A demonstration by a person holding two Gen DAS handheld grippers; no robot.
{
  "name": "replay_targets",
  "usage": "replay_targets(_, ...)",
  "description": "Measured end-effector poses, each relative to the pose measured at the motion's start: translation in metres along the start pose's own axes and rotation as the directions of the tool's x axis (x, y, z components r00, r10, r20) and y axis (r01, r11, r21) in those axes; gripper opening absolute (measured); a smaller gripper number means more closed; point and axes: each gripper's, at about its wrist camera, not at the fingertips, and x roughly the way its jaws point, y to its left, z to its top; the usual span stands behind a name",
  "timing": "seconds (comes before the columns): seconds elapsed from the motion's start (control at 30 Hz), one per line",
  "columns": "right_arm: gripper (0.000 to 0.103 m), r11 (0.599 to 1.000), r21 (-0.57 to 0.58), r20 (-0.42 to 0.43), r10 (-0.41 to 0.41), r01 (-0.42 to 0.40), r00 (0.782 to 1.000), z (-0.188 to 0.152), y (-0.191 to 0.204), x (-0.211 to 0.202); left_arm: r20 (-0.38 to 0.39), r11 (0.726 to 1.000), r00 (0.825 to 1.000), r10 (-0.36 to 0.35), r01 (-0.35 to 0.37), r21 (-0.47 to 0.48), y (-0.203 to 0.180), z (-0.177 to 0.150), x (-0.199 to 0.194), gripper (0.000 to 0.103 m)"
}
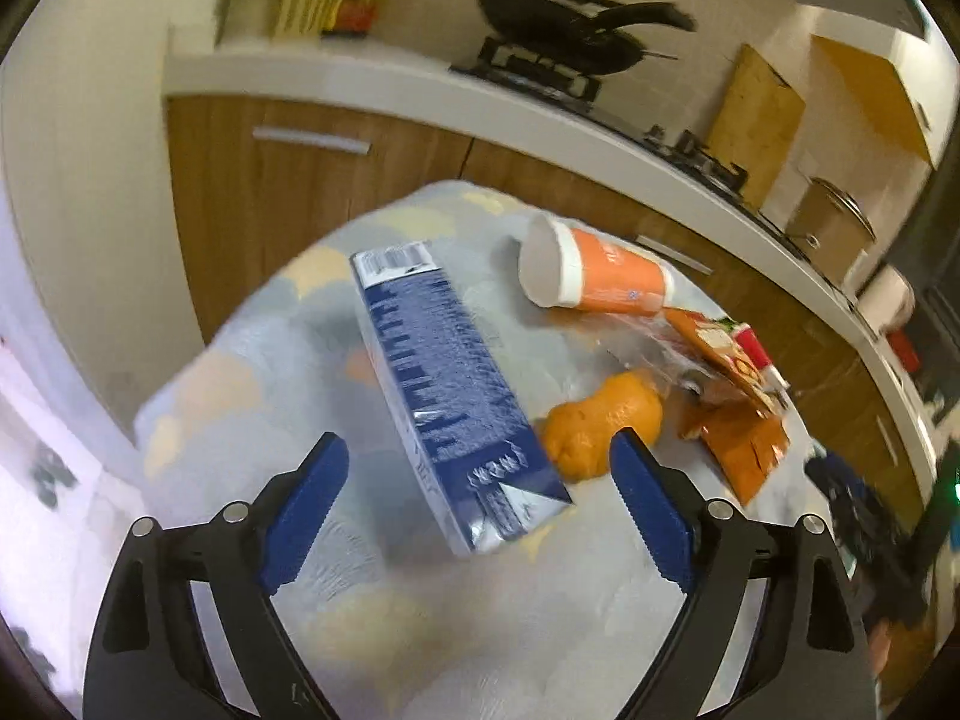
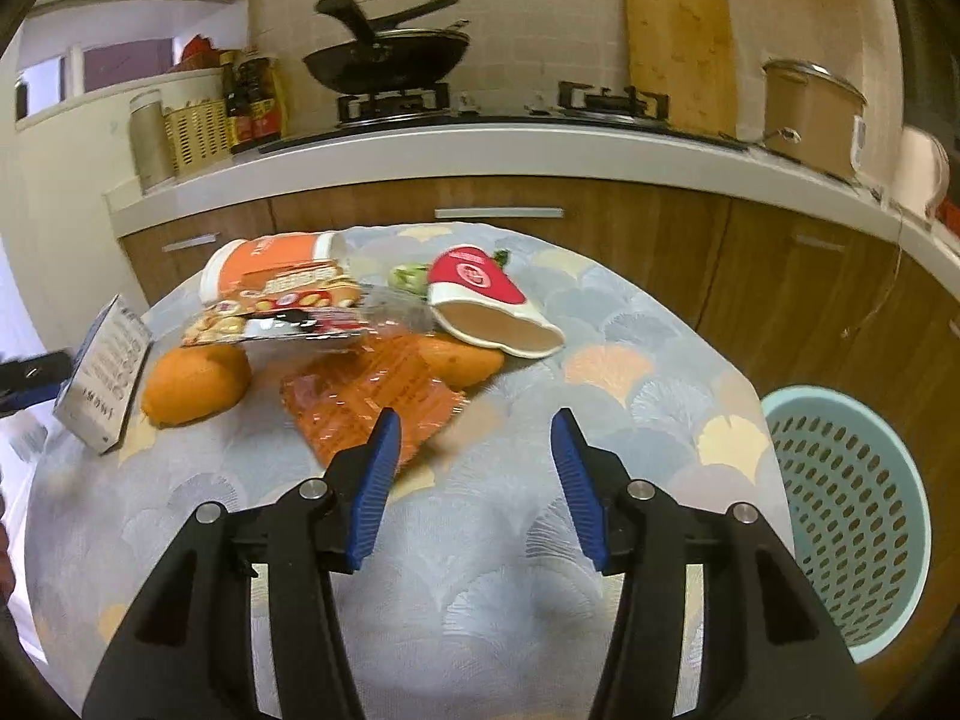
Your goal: Collect trash
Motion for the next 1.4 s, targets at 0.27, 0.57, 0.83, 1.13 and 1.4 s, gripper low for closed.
replay_targets(0.27,0.052,0.999,-0.031,-0.021,-0.011,0.010,1.000,0.000,0.010,0.005,0.015,0.999,0.999,0.043,-0.043,-0.033,-0.001,0.000,0.003,0.087)
replay_targets(0.57,0.056,0.997,-0.026,-0.016,0.077,-0.077,0.997,0.028,0.031,-0.005,-0.018,0.961,0.968,0.251,-0.247,0.121,-0.043,-0.003,0.038,0.052)
replay_targets(0.83,0.056,0.998,0.055,-0.056,0.007,-0.004,0.998,0.061,-0.009,0.022,0.081,0.977,0.978,0.194,-0.200,0.072,-0.031,0.001,0.027,0.035)
replay_targets(1.13,0.067,0.989,0.125,-0.191,0.096,-0.073,0.977,0.080,-0.030,0.099,0.108,0.975,0.977,0.184,-0.195,0.105,-0.040,-0.004,0.030,0.035)
replay_targets(1.4,0.074,0.991,0.116,-0.260,0.096,-0.067,0.961,0.081,-0.031,0.138,0.120,0.970,0.975,0.189,-0.204,0.131,-0.044,-0.006,0.029,0.035)
